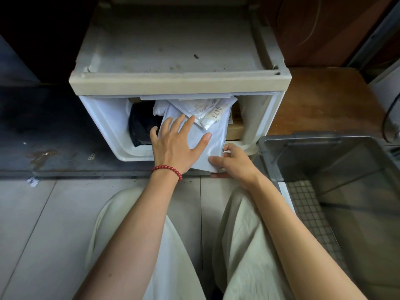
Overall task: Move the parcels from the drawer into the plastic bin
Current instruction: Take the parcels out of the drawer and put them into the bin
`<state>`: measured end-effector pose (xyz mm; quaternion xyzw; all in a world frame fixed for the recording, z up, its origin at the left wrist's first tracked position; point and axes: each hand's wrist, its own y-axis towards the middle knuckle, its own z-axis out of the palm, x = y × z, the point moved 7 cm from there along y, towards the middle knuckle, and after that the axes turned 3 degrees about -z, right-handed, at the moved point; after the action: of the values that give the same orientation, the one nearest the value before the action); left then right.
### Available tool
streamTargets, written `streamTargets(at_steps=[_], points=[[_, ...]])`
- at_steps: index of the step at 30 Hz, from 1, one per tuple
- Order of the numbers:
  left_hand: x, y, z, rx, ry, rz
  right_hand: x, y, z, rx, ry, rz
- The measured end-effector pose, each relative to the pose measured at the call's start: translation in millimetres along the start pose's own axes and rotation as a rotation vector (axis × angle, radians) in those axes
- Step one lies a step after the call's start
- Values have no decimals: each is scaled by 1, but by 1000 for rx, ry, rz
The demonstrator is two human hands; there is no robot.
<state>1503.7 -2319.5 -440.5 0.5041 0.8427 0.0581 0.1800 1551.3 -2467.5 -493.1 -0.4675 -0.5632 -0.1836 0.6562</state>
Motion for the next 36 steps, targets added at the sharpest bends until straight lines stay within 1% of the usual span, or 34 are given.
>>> streamTargets(at_steps=[4,7,9,11,14,18,22,26,29,33,36], points=[[5,-10,6,110,3,-25,4,-11,-4,18,-19,-39],[16,-21,4,169,-127,-95,13,-22,-3,2,22,-155],[18,-26,-7,127,-153,-89,18,-30,-2,-29,99,-225],[16,-28,-21,45,-100,-43,21,-37,0,-66,151,-256],[8,-29,-33,-12,-56,46,22,-41,1,-77,146,-263],[-14,-28,-31,52,-41,179,19,-40,5,-73,108,-246],[-28,-26,-10,196,-28,170,17,-36,3,-97,0,-257],[-37,-10,8,274,50,178,14,-28,-5,-120,-47,-239],[-41,9,17,284,69,153,11,-21,-10,-135,-55,-234],[-44,41,17,250,69,119,10,-14,-13,-135,-60,-237],[-40,47,13,230,54,99,8,-10,-15,-136,-39,-229]])
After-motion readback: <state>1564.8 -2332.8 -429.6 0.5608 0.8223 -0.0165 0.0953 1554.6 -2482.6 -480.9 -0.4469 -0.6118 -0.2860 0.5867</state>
